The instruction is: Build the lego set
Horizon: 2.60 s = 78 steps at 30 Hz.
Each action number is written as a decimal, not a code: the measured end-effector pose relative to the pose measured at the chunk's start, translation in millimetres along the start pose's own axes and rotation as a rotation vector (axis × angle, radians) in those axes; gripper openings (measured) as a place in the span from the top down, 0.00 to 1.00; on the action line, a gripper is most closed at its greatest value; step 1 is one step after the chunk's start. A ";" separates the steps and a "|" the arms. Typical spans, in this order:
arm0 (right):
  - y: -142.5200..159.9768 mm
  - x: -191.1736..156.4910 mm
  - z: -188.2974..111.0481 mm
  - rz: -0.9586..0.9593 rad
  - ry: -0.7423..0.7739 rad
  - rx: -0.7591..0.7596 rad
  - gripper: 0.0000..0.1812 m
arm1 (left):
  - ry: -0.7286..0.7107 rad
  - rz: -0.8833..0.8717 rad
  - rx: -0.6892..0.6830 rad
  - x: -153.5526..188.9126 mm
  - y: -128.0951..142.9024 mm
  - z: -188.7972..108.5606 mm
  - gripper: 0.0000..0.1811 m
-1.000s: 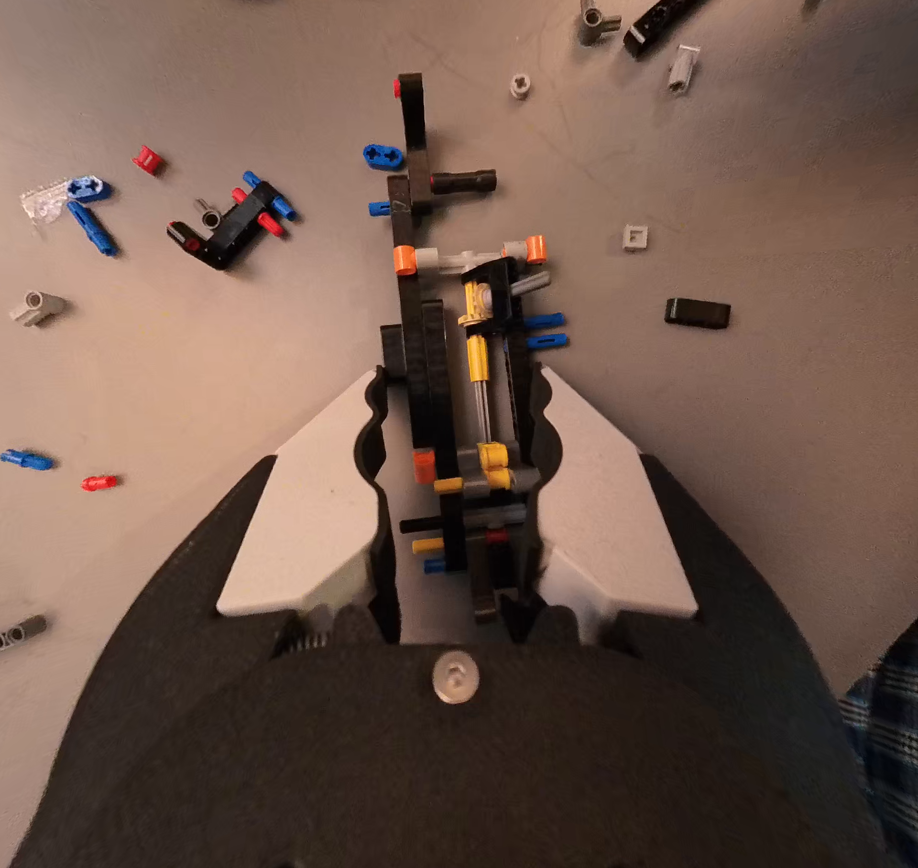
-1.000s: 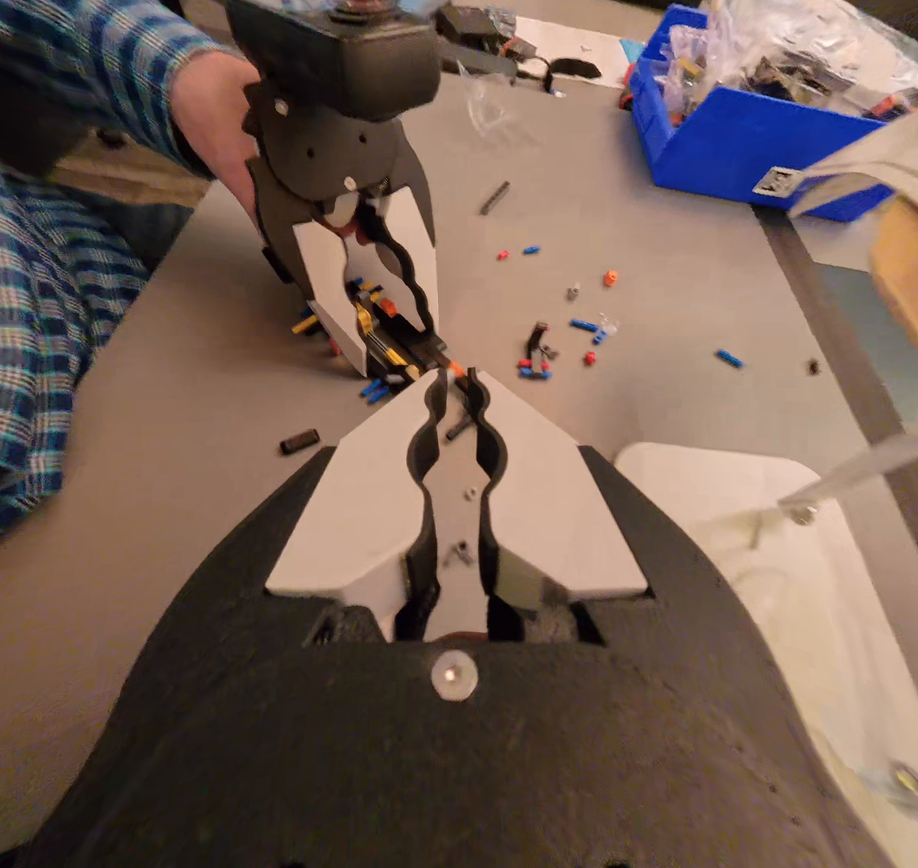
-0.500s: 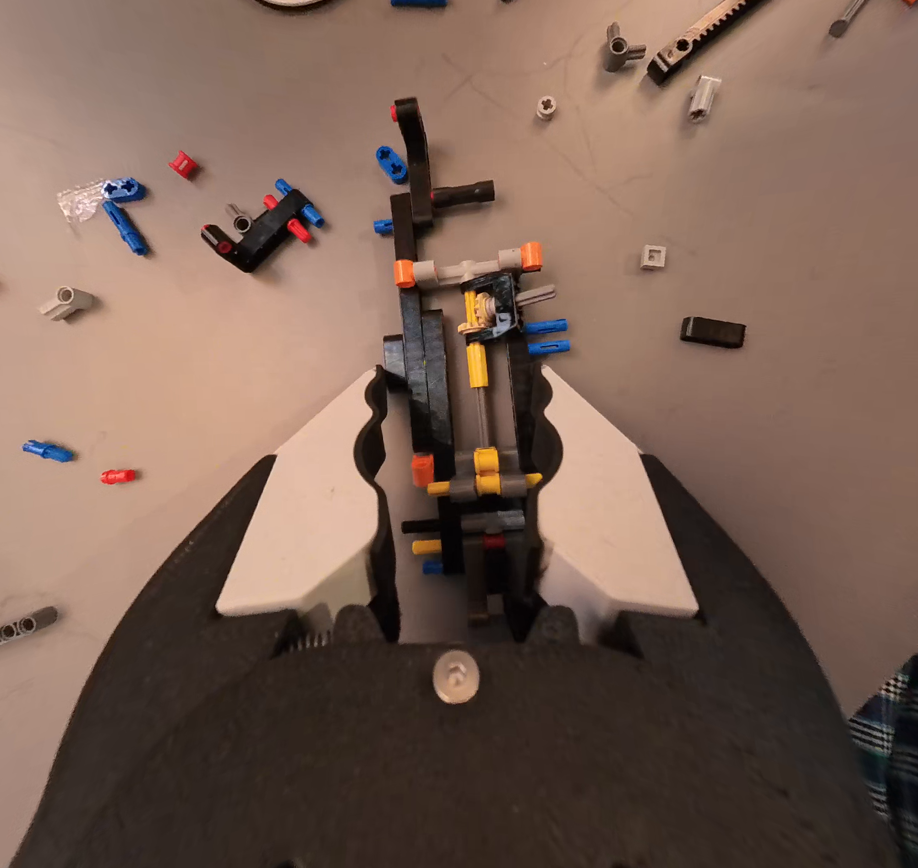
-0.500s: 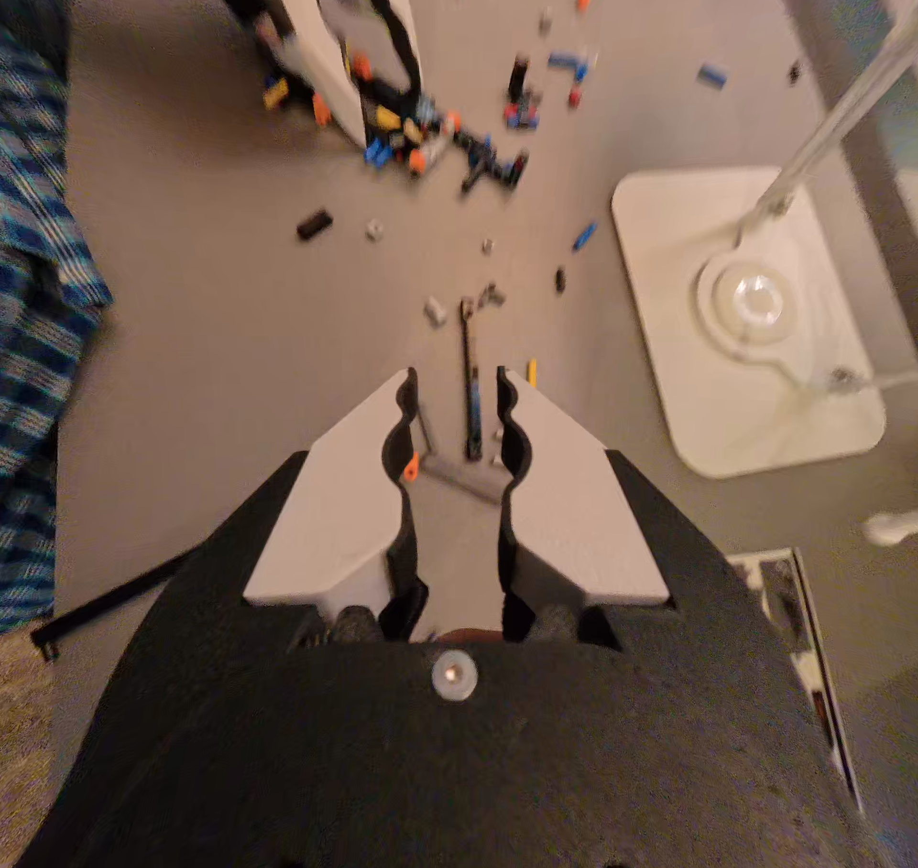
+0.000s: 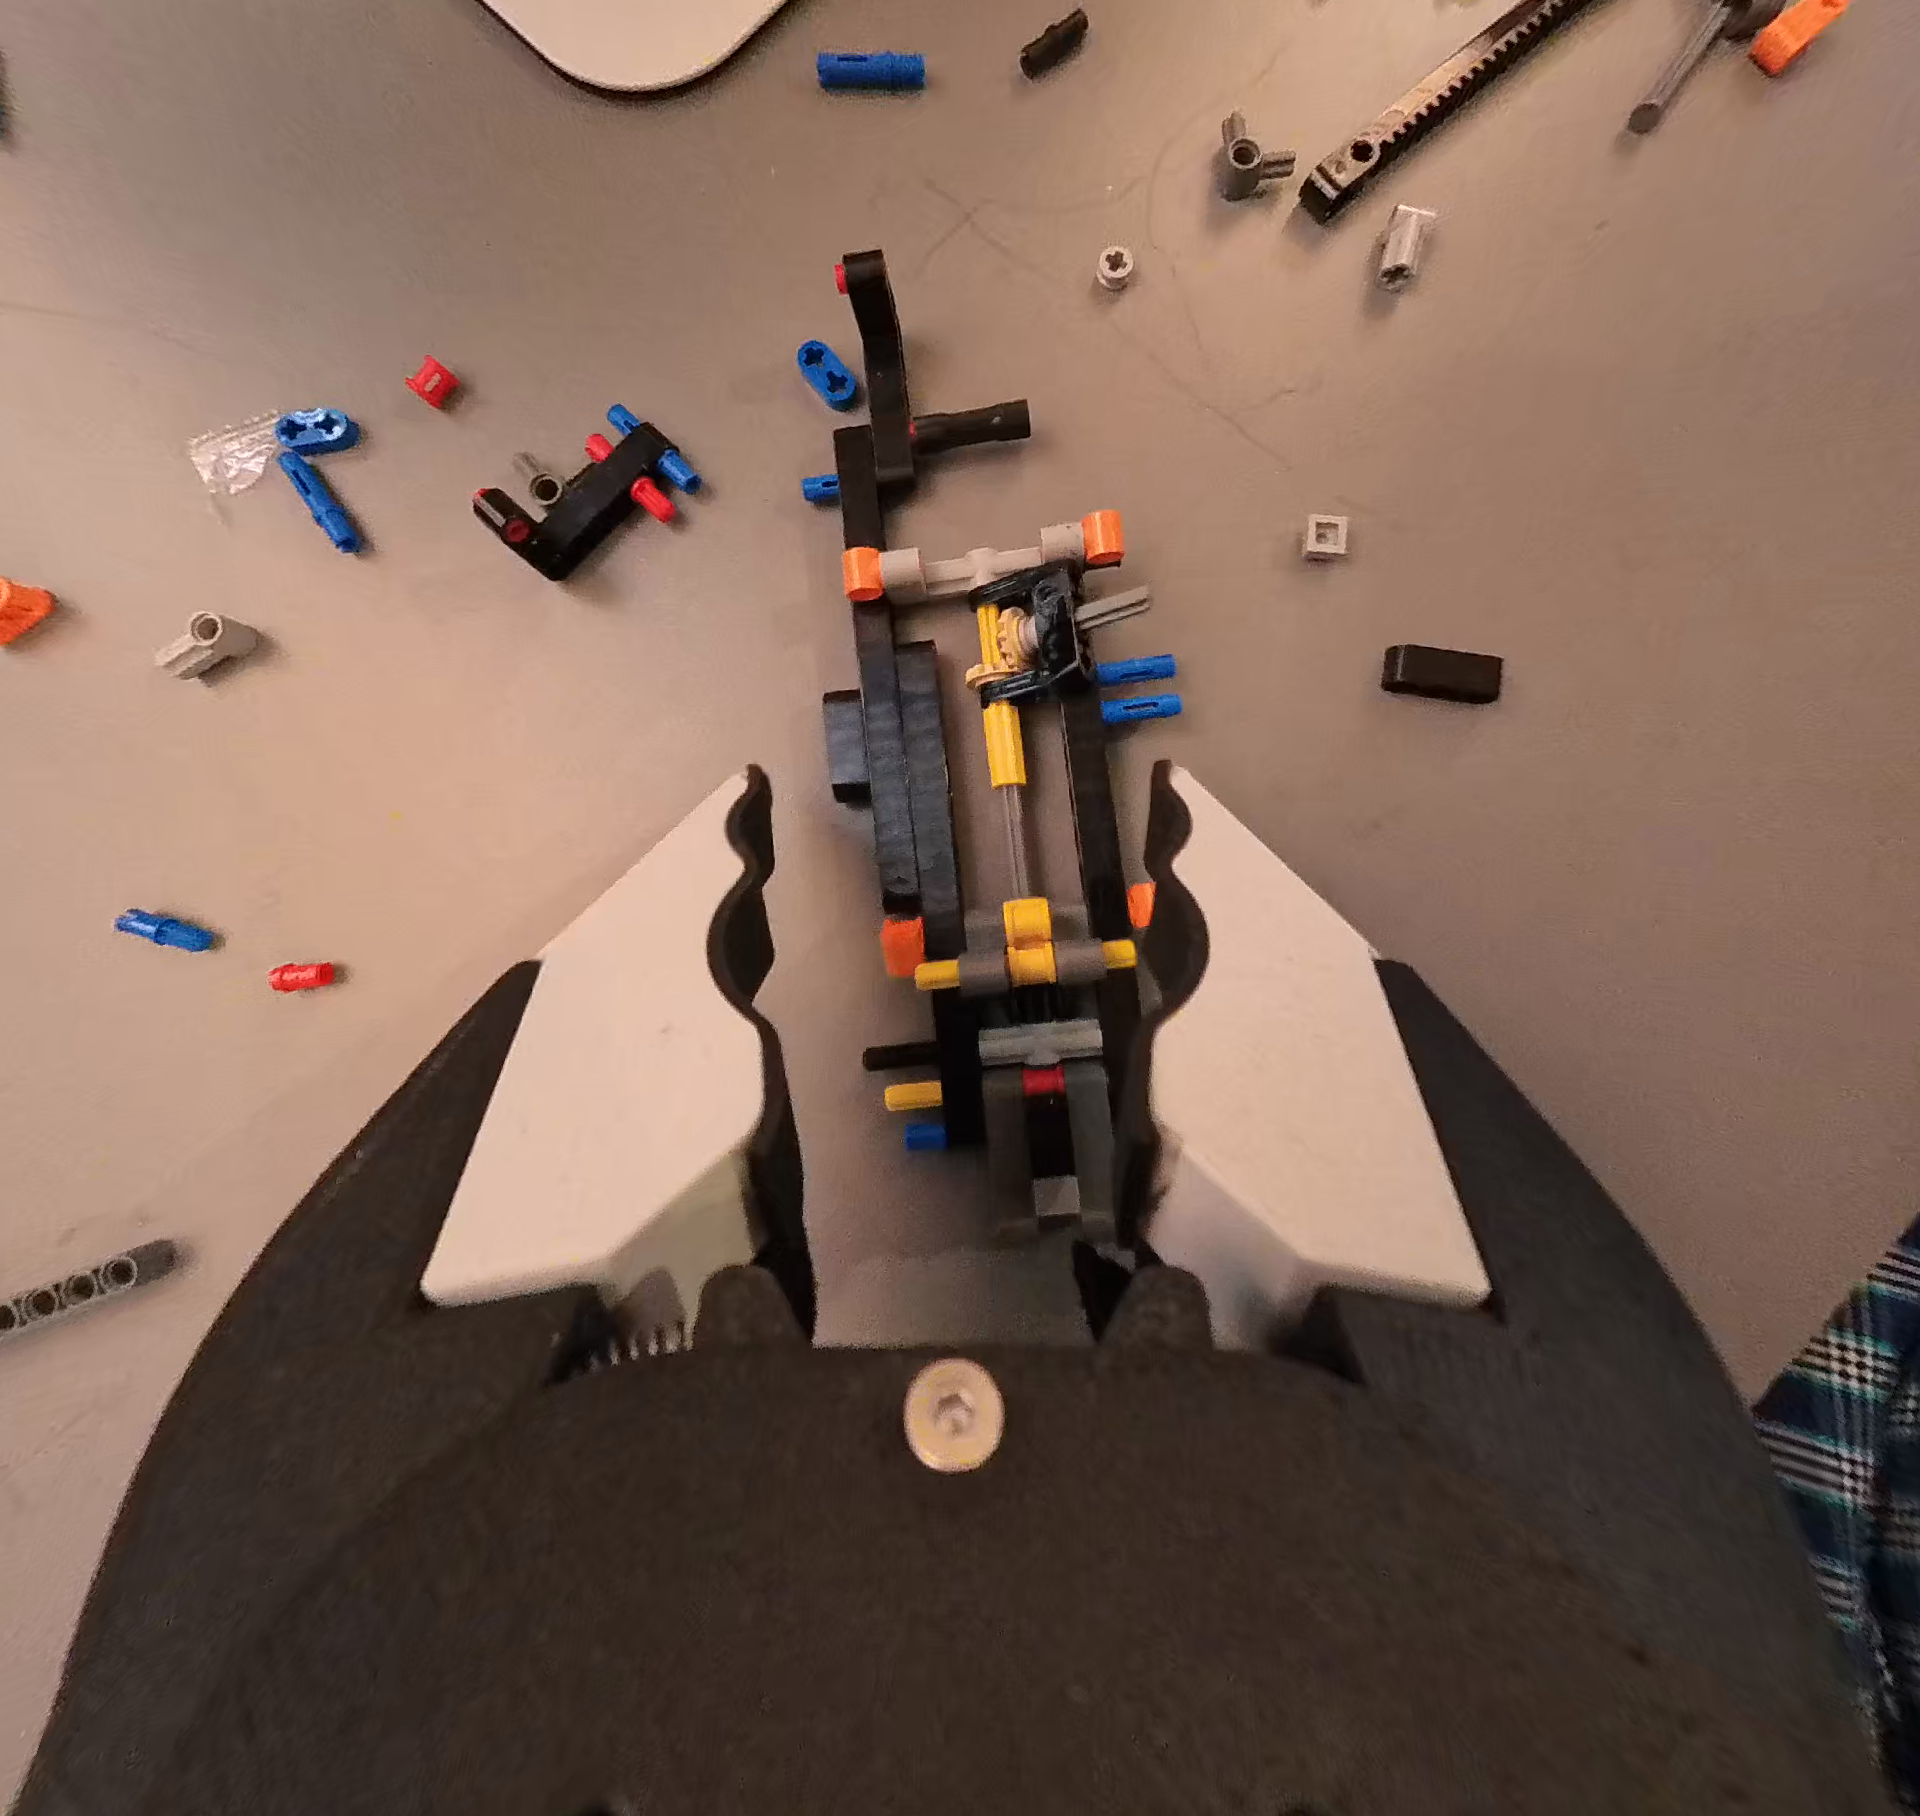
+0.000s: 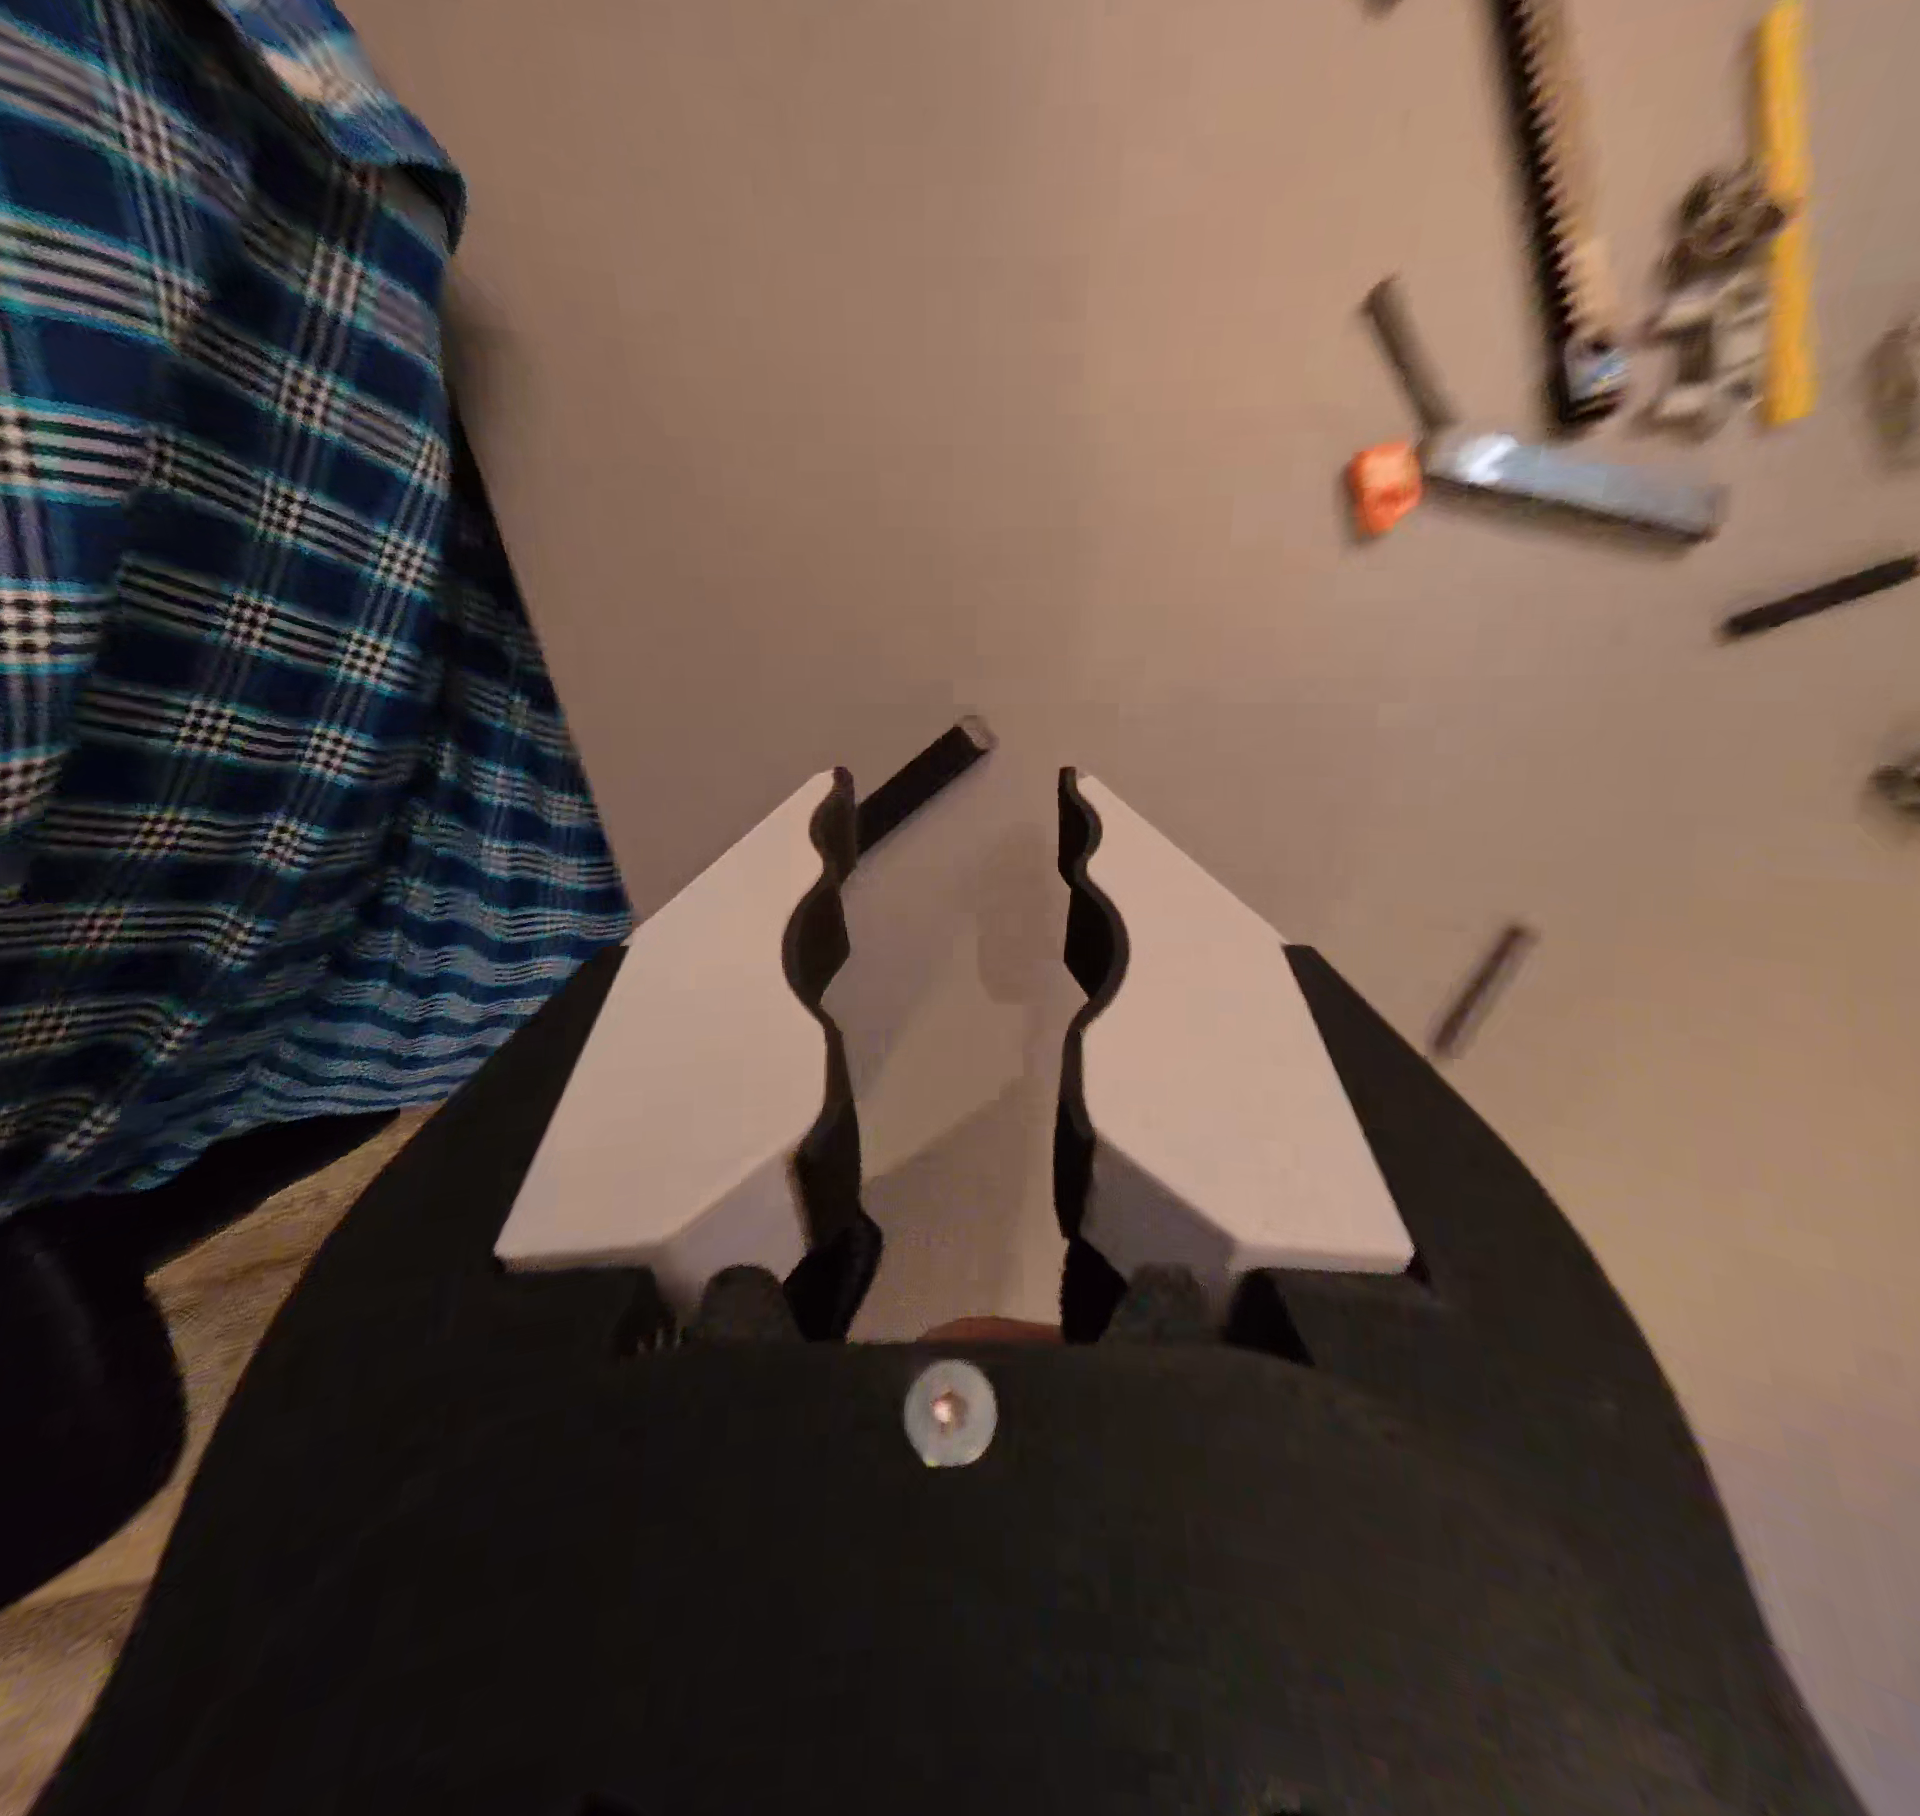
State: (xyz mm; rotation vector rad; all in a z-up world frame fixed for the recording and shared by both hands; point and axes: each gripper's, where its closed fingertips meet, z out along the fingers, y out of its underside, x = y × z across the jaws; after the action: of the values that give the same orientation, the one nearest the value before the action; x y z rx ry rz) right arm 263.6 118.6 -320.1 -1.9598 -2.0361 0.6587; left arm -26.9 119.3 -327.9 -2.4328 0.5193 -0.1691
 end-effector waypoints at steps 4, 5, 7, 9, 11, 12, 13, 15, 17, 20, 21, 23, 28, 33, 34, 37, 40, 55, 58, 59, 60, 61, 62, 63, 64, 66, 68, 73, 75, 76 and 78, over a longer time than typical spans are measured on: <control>7.7 -15.7 20.5 0.060 0.032 -0.057 0.86 | 0.004 0.007 0.007 4.4 0.0 -6.0 0.61; 5.7 -13.7 22.7 0.068 0.062 -0.053 0.94 | 0.001 0.009 0.009 4.9 0.2 -8.0 0.60; 1.1 -12.1 26.4 0.070 0.093 -0.045 0.97 | -0.006 0.010 0.016 5.3 0.5 -14.5 0.61; -4.0 -8.0 28.6 0.047 0.121 -0.041 0.97 | -0.026 0.007 0.031 2.2 1.6 -24.6 0.61; -14.4 -8.7 34.4 -0.002 0.118 -0.035 0.97 | -0.040 -0.011 0.054 -1.6 4.0 -36.4 0.62; -22.2 -9.9 38.3 -0.034 0.113 -0.030 0.97 | -0.046 -0.021 0.063 -3.3 6.3 -41.9 0.63; -32.5 -11.6 41.8 -0.063 0.104 -0.016 0.97 | -0.050 -0.027 0.069 -4.2 9.1 -46.9 0.63; -64.6 -16.5 45.9 -0.108 0.073 0.063 0.97 | -0.053 -0.025 0.085 -2.5 13.3 -55.8 0.63; -109.6 -17.3 43.9 -0.121 0.057 0.212 0.97 | -0.032 -0.019 0.106 6.5 14.2 -61.8 0.64; -187.6 -29.0 25.3 -0.046 -0.086 0.553 0.97 | 0.031 0.019 0.192 31.1 1.4 -68.9 0.68; -208.7 -31.0 17.7 0.004 -0.155 0.663 0.97 | 0.071 0.017 0.232 42.1 -5.8 -70.8 0.70; -239.2 -28.7 4.6 0.117 -0.292 0.847 0.97 | 0.164 -0.017 0.314 61.9 -20.3 -75.0 0.73; -275.6 -16.3 -27.6 0.359 -0.663 1.193 0.97 | 0.475 -0.266 0.499 88.3 -50.9 -88.4 0.76; -287.8 -29.2 -41.2 0.333 -0.835 1.293 0.97 | 0.736 -0.442 0.606 103.9 -69.3 -97.3 0.82; -289.0 -33.4 -43.1 0.322 -0.869 1.299 0.97 | 0.802 -0.458 0.629 110.6 -72.6 -102.3 0.83; -291.2 -37.6 -41.9 0.324 -0.913 1.297 0.97 | 0.895 -0.483 0.677 120.1 -76.6 -110.1 0.95; -290.7 -34.1 -37.5 0.340 -0.904 1.281 0.97 | 0.799 -0.422 0.659 115.6 -73.1 -105.9 0.96; -234.0 -40.7 30.7 -0.771 0.233 0.320 0.86 | -0.046 0.302 0.023 71.9 0.3 -52.1 0.96; -220.6 -36.6 60.3 -0.842 0.238 0.201 0.94 | -0.061 0.338 0.000 75.2 2.5 -49.9 0.96; -217.3 -33.1 66.0 -0.859 0.249 0.178 0.95 | -0.060 0.331 0.001 75.7 2.7 -49.2 0.97; -213.6 -30.9 70.1 -0.868 0.244 0.163 0.96 | -0.062 0.328 0.001 75.4 3.0 -48.3 0.97; -212.4 -30.6 71.8 -0.860 0.229 0.170 0.96 | -0.067 0.332 0.002 74.5 3.2 -47.5 0.96; -212.5 -29.8 71.8 -0.844 0.217 0.188 0.96 | -0.077 0.325 0.021 72.7 1.1 -47.7 0.96; -212.0 -29.0 71.4 -0.829 0.201 0.207 0.97 | -0.077 0.305 0.052 71.1 -2.8 -49.8 0.93; -211.8 -26.9 70.3 -0.817 0.196 0.228 0.97 | -0.077 0.280 0.081 68.3 -6.4 -53.2 0.91; -210.8 -24.3 68.5 -0.807 0.181 0.264 0.97 | -0.050 0.262 0.140 67.5 -12.7 -60.2 0.86; -208.7 -20.5 69.0 -0.788 0.163 0.268 0.97 | -0.057 0.242 0.121 60.1 -7.6 -60.7 0.75; -201.7 -5.1 70.7 -0.757 0.133 0.251 0.97 | -0.043 0.201 0.135 45.6 1.1 -63.4 0.68; -193.1 2.6 76.0 -0.757 0.109 0.201 0.97 | -0.063 0.196 0.120 34.9 4.6 -60.9 0.66; -187.8 4.6 80.0 -0.760 0.084 0.170 0.97 | -0.058 0.195 0.116 32.0 5.2 -58.0 0.64; -182.4 9.7 86.7 -0.770 0.057 0.125 0.98 | -0.026 0.193 0.084 30.3 7.9 -48.2 0.59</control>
State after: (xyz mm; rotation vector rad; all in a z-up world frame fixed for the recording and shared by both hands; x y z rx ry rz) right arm 61.7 115.0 -310.3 -0.9701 -2.3854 0.5083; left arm -13.6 74.1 -295.0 -2.2850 0.7173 -0.0762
